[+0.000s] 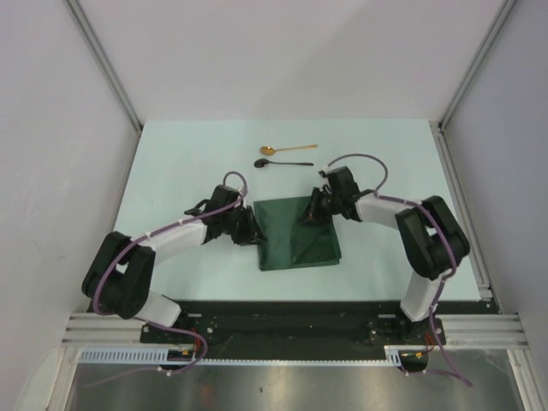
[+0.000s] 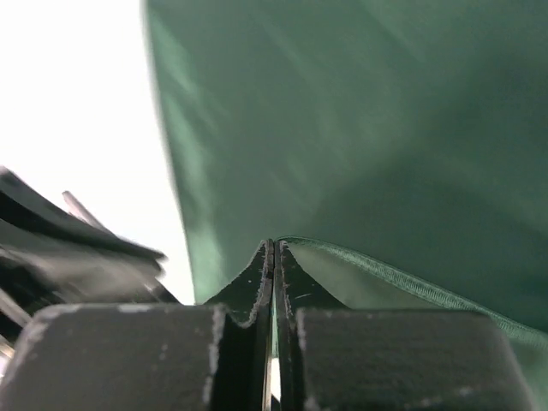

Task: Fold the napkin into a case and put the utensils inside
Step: Fold the top corner of the square-folded napkin at the center of the board.

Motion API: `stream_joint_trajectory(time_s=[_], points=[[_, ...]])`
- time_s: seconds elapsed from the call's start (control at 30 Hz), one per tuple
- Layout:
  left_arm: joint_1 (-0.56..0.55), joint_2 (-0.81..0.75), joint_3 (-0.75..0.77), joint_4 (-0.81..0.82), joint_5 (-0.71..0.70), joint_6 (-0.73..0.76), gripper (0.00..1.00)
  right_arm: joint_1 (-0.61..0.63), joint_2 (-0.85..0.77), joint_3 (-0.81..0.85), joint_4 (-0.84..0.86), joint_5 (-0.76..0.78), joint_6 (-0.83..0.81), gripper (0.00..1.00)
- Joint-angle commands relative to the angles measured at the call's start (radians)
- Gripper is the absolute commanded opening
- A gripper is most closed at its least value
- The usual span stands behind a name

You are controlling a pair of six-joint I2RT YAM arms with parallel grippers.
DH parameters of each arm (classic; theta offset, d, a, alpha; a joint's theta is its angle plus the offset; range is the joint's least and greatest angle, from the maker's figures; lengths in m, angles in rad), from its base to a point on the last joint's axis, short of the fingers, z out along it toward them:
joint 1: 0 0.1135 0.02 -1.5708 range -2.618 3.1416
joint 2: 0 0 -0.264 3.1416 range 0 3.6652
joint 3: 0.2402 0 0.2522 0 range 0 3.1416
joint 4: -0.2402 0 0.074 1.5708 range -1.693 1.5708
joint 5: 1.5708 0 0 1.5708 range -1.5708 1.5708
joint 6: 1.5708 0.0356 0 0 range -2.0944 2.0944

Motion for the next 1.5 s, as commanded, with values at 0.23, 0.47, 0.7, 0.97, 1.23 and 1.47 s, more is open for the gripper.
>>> stream_joint_trajectory(time_s=[0.23, 0.47, 0.7, 0.97, 1.23, 1.47], points=[[-0.033, -0.027, -0.099, 0.050, -0.036, -0.013, 0.20, 0.079, 0.304, 0.361, 0.115, -0.135, 0.023, 0.00], [-0.033, -0.028, -0.143, 0.069, -0.051, -0.025, 0.18, 0.102, 0.395, 0.470, 0.121, -0.166, 0.033, 0.00], [-0.038, -0.045, -0.159, 0.070, -0.054, -0.025, 0.18, 0.097, 0.441, 0.517, 0.141, -0.175, 0.052, 0.00], [-0.050, -0.044, -0.174, 0.086, -0.050, -0.042, 0.18, 0.088, 0.472, 0.551, 0.161, -0.184, 0.074, 0.00], [-0.061, -0.047, -0.188, 0.095, -0.048, -0.048, 0.18, 0.077, 0.516, 0.592, 0.190, -0.207, 0.100, 0.00], [-0.066, -0.055, -0.190, 0.089, -0.050, -0.051, 0.18, 0.068, 0.551, 0.631, 0.190, -0.209, 0.114, 0.00]])
